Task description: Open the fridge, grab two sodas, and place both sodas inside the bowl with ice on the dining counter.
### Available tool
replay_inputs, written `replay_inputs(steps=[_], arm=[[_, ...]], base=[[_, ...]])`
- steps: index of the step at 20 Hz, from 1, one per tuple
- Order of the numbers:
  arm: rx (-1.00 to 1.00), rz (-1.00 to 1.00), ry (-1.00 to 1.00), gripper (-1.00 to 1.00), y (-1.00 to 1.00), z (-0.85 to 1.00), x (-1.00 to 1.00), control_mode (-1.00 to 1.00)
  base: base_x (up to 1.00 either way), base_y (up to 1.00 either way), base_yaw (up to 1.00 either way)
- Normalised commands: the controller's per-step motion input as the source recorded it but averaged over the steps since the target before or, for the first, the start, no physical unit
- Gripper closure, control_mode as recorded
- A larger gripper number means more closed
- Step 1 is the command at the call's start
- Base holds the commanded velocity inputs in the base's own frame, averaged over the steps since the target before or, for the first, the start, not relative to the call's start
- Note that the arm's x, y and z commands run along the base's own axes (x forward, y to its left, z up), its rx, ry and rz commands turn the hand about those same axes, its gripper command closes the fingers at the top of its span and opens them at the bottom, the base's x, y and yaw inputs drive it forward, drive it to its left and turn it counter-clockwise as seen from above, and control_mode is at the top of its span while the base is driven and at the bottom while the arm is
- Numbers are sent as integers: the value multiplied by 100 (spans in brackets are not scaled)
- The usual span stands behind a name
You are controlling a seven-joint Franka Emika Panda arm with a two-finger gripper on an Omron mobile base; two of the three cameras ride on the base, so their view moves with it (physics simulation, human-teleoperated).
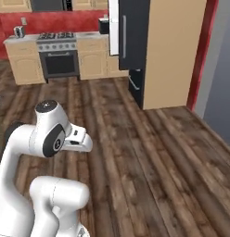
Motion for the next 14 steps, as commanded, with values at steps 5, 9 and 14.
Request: replay_inputs(steps=[5, 9, 14], arm=[[0, 0, 0, -100, 0, 0, 0, 100], [0, 0, 0, -100, 0, 0, 0, 100], [0, 0, 0, -100, 0, 0, 0, 100]], base=[[100, 0, 29], [100, 0, 29], [100, 0, 27]])
